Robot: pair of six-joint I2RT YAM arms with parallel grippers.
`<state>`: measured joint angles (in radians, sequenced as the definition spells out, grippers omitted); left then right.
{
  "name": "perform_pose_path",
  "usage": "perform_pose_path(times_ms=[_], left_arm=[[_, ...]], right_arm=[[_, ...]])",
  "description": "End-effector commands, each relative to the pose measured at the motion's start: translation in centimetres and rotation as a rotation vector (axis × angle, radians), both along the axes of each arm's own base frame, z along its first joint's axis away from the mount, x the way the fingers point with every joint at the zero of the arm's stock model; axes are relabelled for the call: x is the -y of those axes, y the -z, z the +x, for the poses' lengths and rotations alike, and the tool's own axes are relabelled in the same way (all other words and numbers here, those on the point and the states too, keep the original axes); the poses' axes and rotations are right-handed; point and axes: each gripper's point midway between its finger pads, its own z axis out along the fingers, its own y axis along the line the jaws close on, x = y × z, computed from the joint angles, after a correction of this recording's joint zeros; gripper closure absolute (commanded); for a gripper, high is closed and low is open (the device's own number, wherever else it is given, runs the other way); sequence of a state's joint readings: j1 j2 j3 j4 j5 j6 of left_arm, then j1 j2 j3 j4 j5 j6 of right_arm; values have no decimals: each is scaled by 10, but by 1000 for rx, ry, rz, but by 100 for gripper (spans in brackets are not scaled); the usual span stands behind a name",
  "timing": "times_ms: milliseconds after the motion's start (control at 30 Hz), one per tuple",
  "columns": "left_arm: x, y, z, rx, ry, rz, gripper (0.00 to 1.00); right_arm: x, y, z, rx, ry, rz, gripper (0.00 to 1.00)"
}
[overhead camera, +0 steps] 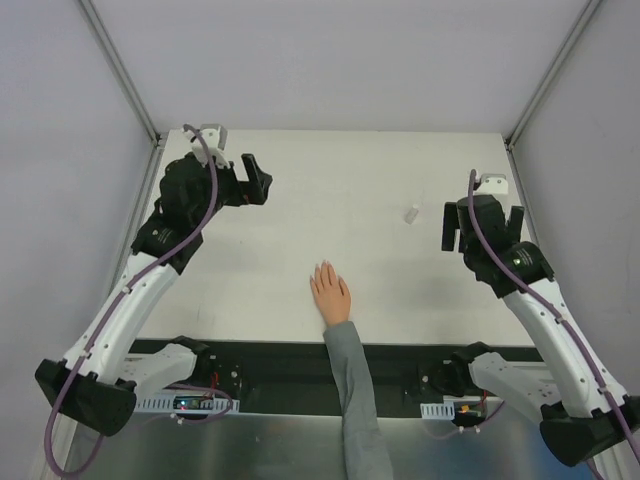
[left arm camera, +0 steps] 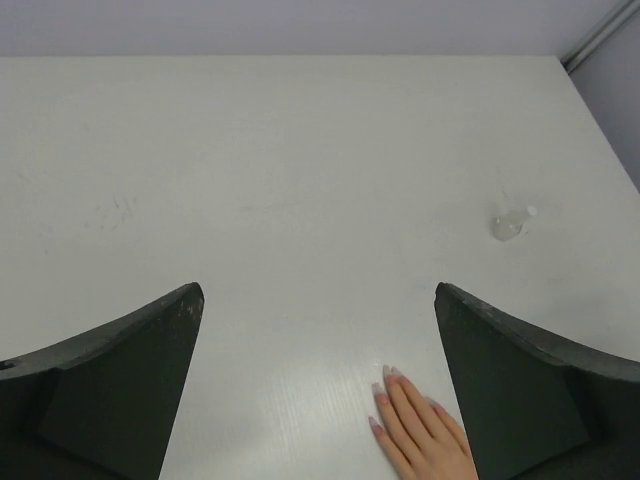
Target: Paint the nails
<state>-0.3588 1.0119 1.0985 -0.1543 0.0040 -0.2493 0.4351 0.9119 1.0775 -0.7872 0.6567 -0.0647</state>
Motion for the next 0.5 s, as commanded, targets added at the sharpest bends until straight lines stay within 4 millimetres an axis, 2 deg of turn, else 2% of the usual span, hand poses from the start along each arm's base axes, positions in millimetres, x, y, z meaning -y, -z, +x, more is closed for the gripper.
perform_pose_path(times_ms=[0, 33, 100, 167, 200, 233, 300, 333, 367, 400, 433, 467], left_arm=[[31, -3, 11, -13, 163, 22, 2], [39, 9, 18, -52, 185, 27, 5], [56, 20, 27, -93, 228, 30, 6], [70, 30, 33, -115, 256, 47, 8], [76, 27, 38, -101, 263, 68, 8], [93, 44, 42, -136, 293, 96, 8], [113, 57, 56, -155, 311, 138, 8], [129, 60, 55, -160, 341, 145, 7], [141, 50, 61, -138, 356, 140, 7], [155, 70, 71, -172, 375, 162, 7], [174, 73, 68, -177, 413, 167, 8], [188, 60, 74, -146, 433, 158, 9]], right_arm=[[0, 19, 15, -73, 2, 12, 4], [-2, 22, 17, -85, -14, 30, 4], [-10, 31, 25, -102, -52, 120, 4], [-7, 36, 27, -105, -24, 195, 4], [-10, 39, 28, -110, -30, 240, 4], [-10, 39, 28, -104, -19, 267, 4], [-9, 40, 25, -85, 2, 331, 4], [-8, 40, 24, -85, 1, 345, 4], [-10, 39, 23, -78, 9, 391, 4], [-11, 36, 20, -66, 6, 407, 4], [-10, 34, 17, -58, 11, 417, 4], [-6, 32, 15, -48, 26, 418, 4]])
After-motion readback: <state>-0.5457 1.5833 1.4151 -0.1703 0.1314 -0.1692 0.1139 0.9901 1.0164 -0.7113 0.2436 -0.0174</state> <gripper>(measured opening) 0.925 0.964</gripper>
